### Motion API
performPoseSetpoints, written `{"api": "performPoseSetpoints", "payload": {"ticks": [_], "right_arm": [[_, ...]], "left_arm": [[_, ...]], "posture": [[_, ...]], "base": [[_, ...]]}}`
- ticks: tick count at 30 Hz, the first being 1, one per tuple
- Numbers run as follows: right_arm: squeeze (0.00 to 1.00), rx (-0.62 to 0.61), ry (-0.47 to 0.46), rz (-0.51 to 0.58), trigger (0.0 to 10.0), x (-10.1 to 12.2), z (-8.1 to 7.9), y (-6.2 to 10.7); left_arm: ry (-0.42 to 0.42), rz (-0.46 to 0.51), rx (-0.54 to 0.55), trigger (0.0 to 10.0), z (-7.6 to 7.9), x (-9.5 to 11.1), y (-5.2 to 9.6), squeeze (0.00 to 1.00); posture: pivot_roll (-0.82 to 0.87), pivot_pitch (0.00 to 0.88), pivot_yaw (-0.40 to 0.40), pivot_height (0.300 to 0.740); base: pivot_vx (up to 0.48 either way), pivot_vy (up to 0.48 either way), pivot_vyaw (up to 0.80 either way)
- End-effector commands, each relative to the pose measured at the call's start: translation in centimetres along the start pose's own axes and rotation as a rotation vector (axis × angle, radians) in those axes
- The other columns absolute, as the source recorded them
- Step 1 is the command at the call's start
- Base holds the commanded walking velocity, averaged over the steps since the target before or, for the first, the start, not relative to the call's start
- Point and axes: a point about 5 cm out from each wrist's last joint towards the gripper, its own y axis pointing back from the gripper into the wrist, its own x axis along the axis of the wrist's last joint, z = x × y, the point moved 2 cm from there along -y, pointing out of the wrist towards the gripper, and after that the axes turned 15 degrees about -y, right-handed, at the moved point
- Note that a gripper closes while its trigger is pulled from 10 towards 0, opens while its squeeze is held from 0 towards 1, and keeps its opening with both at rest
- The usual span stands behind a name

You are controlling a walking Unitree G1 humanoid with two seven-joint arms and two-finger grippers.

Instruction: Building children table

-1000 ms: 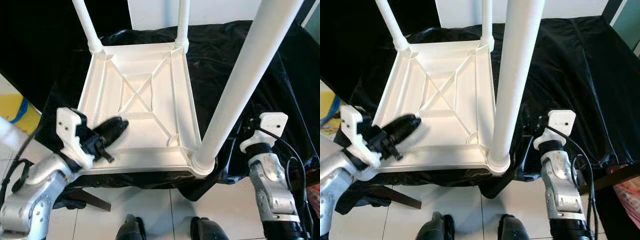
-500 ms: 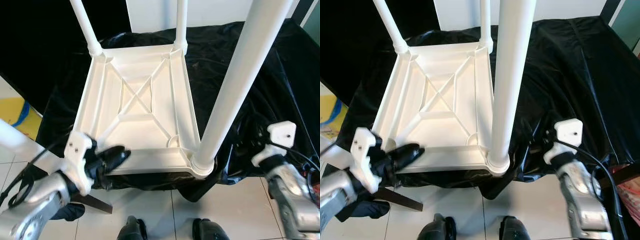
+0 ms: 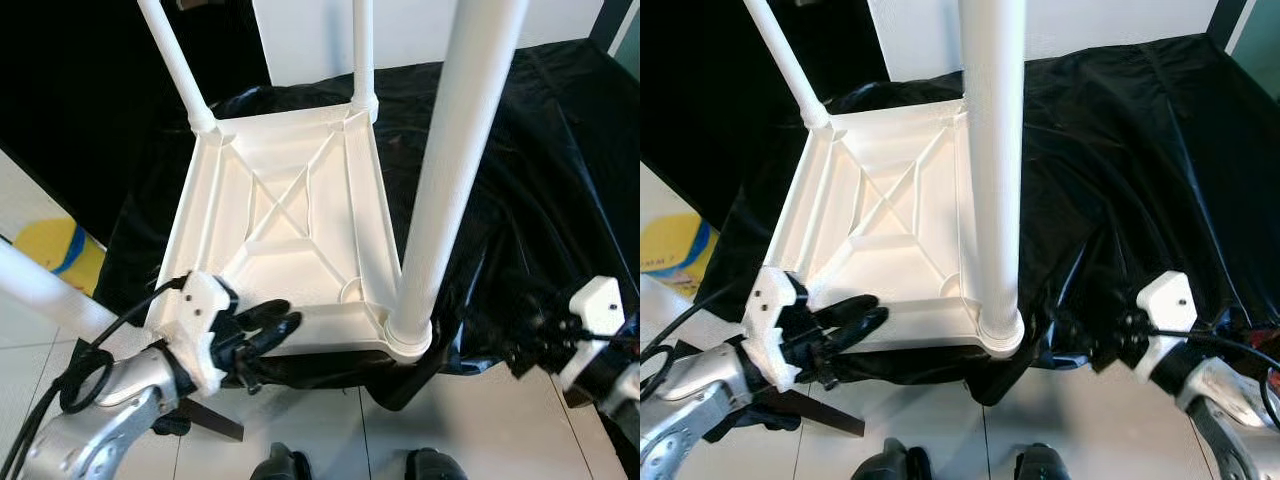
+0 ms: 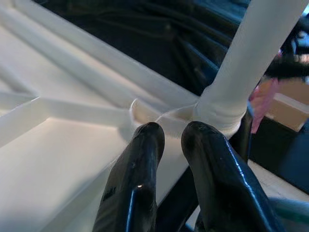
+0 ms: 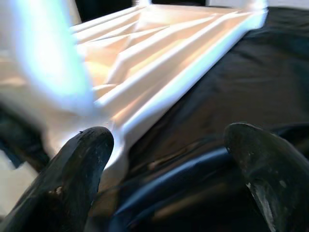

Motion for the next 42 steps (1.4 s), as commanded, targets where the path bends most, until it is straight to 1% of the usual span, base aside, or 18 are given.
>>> {"api": "performPoseSetpoints", "payload": {"ticks": [1, 4, 7, 11, 14, 16, 18, 20, 21, 23, 24, 26, 27, 28, 31, 35, 39, 42], "right_arm": [[0.00, 0.067, -0.024, -0.032, 10.0, -0.2, -0.8, 0.0], [0.00, 0.152, -0.039, -0.072, 10.0, 0.2, -1.2, 0.2], [0.00, 0.176, -0.035, -0.084, 10.0, 0.3, -1.4, 0.2], [0.00, 0.263, -0.029, -0.123, 10.0, 0.4, -2.2, 0.0], [0.00, 0.278, -0.020, -0.120, 10.0, 0.4, -2.5, -0.5], [0.00, 0.296, -0.015, -0.107, 10.0, 0.4, -2.7, -1.4], [0.00, 0.296, -0.015, -0.107, 10.0, 0.4, -2.7, -1.4], [0.00, 0.306, -0.009, -0.077, 10.0, 0.4, -3.0, -2.7], [0.00, 0.306, -0.009, -0.077, 10.0, 0.4, -3.0, -2.7], [0.00, 0.331, 0.001, -0.051, 10.0, 0.0, -3.8, -4.5], [0.00, 0.331, 0.001, -0.051, 10.0, 0.0, -3.8, -4.5], [0.00, 0.293, 0.012, 0.006, 10.0, -0.4, -4.1, -6.8], [0.00, 0.293, 0.012, 0.006, 10.0, -0.4, -4.1, -6.8], [0.00, 0.275, 0.010, 0.027, 10.0, -0.4, -4.1, -7.4], [0.00, 0.240, 0.022, 0.052, 10.0, -0.5, -3.8, -8.0], [0.00, 0.189, -0.002, 0.079, 10.0, -0.6, -2.8, -8.4], [0.00, 0.142, -0.014, 0.141, 10.0, 0.0, -0.9, -9.0], [0.00, 0.126, -0.008, 0.161, 10.0, 0.1, -0.3, -9.5]], "left_arm": [[-0.001, 0.023, -0.068, 10.0, 0.4, 0.1, -0.2, 0.00], [0.037, 0.072, -0.010, 10.0, -0.3, 0.6, -1.2, 0.00], [0.036, 0.077, -0.007, 10.0, -0.3, 0.7, -1.4, 0.00], [0.013, 0.064, 0.006, 10.0, -0.7, 0.7, -1.4, 0.00], [0.003, 0.054, -0.003, 10.0, -0.7, 0.5, -1.5, 0.00], [-0.038, 0.043, -0.017, 10.0, -0.6, 0.4, -1.9, 0.00], [-0.038, 0.043, -0.017, 10.0, -0.6, 0.4, -1.9, 0.00], [-0.063, 0.037, -0.021, 10.0, -0.9, 0.3, -2.5, 0.00], [-0.063, 0.037, -0.021, 10.0, -0.9, 0.3, -2.5, 0.00], [-0.051, 0.049, -0.021, 10.0, -1.0, 0.1, -3.3, 0.00], [-0.051, 0.049, -0.021, 10.0, -1.0, 0.1, -3.3, 0.00], [-0.050, 0.065, -0.016, 10.0, -1.0, 0.2, -4.2, 0.00], [-0.050, 0.065, -0.016, 10.0, -1.0, 0.2, -4.2, 0.00], [-0.052, 0.071, -0.013, 10.0, -1.0, 0.3, -4.4, 0.00], [-0.045, 0.088, -0.015, 10.0, -1.0, 0.5, -4.6, 0.00], [-0.039, 0.099, -0.029, 10.0, -0.8, 0.5, -4.9, 0.00], [-0.039, 0.110, -0.025, 10.0, -0.8, 0.5, -5.4, 0.00], [-0.040, 0.113, -0.027, 10.0, -0.8, 0.5, -5.5, 0.00]], "posture": [[-0.14, 0.130, 0.139, 0.740], [-0.13, 0.130, 0.139, 0.740], [-0.13, 0.131, 0.136, 0.740], [-0.11, 0.134, 0.126, 0.740], [-0.10, 0.136, 0.120, 0.740], [-0.09, 0.139, 0.113, 0.740], [-0.09, 0.139, 0.113, 0.740], [-0.07, 0.137, 0.102, 0.740], [-0.07, 0.137, 0.102, 0.740], [-0.08, 0.132, 0.091, 0.740], [-0.08, 0.132, 0.091, 0.740], [-0.08, 0.123, 0.078, 0.740], [-0.08, 0.123, 0.078, 0.740], [-0.08, 0.123, 0.076, 0.740], [-0.08, 0.118, 0.068, 0.740], [-0.08, 0.115, 0.055, 0.740], [-0.09, 0.115, 0.056, 0.740], [-0.09, 0.115, 0.056, 0.740]], "base": [[0.000, 0.000, 0.00], [0.000, 0.000, 0.00], [0.000, 0.000, 0.00], [0.000, 0.000, 0.00], [0.000, 0.000, 0.00], [0.000, 0.000, 0.00], [0.000, 0.000, 0.00], [0.000, 0.000, 0.00], [0.000, 0.000, 0.00], [0.000, 0.000, 0.00], [0.000, 0.000, 0.00], [0.000, 0.000, 0.00], [0.000, 0.000, 0.00], [0.000, 0.000, 0.00], [0.000, 0.000, 0.00], [0.000, 0.000, 0.00], [0.000, 0.000, 0.00], [0.000, 0.000, 0.00]]}}
